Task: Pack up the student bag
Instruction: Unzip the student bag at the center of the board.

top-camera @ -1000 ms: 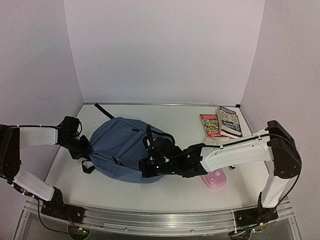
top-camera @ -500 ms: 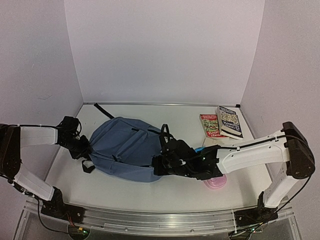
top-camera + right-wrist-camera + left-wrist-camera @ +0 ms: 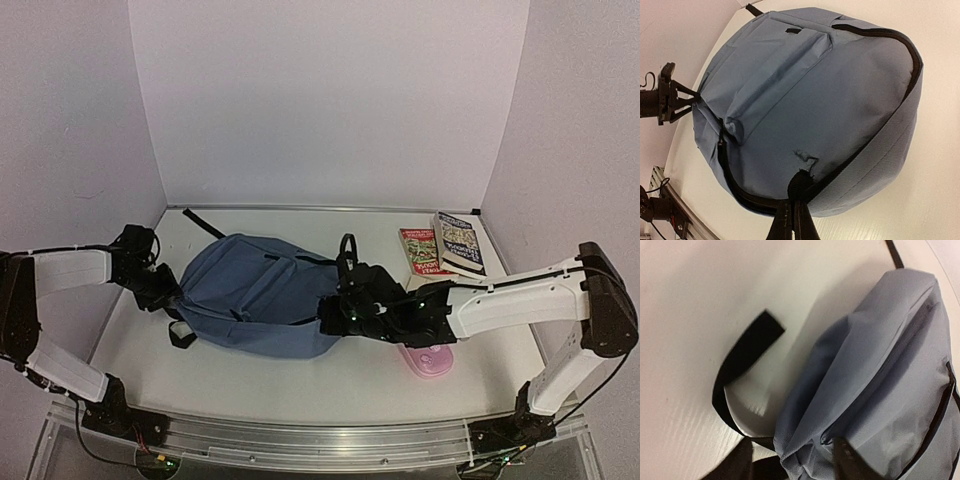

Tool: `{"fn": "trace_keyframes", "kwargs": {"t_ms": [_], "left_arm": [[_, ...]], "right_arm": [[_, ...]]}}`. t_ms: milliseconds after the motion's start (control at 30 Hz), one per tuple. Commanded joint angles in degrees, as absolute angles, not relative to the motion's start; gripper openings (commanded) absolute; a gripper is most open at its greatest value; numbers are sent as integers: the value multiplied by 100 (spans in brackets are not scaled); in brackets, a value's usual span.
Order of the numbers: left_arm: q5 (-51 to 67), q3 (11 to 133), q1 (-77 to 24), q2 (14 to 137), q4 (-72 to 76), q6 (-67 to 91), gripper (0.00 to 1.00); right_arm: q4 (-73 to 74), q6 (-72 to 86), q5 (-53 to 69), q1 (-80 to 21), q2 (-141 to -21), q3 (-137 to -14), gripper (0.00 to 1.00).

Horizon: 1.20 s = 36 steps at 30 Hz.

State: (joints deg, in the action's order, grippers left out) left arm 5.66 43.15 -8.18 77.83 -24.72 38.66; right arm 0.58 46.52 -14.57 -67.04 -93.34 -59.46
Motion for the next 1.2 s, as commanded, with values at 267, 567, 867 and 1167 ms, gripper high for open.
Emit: {"fn": "trace_keyframes", "kwargs": {"t_ms": [267, 567, 867, 1167], "left_arm": [[1420, 4859, -1986, 6115, -1643, 2736, 93], [2310, 3999, -3533, 6595, 384, 2328, 91], [2381, 4273, -4535, 7756, 1249, 2143, 93], [2300, 4538, -5029, 8455, 1322, 2234, 70]], "right_arm": [[-634, 4557, -932, -6505, -9046, -5832, 0], [-813, 4729, -661, -6350, -9201, -5789, 0], [-861, 4902, -610, -6320, -9286, -5787, 0], [-861, 4825, -618, -6273, -9274, -5819, 0]]}}
